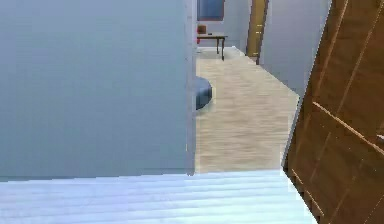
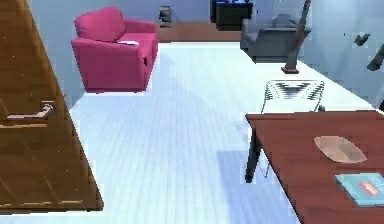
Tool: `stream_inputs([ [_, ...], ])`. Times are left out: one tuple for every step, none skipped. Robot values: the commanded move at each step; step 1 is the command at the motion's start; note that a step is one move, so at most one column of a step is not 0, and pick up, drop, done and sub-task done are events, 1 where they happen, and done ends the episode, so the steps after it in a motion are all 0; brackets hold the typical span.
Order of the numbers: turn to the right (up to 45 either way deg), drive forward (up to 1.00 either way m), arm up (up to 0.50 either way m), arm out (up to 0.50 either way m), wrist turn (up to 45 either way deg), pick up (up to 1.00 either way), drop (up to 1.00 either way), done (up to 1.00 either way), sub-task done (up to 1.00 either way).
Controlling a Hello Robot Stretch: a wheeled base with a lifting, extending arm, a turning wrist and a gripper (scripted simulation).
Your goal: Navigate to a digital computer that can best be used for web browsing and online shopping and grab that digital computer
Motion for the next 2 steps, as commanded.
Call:
stream_inputs([
  [45.0, 0.0, 0.0, 0.0, 0.0, 0.0, 0.0, 0.0, 0.0],
  [27.0, 0.0, 0.0, 0.0, 0.0, 0.0, 0.0, 0.0, 0.0],
])
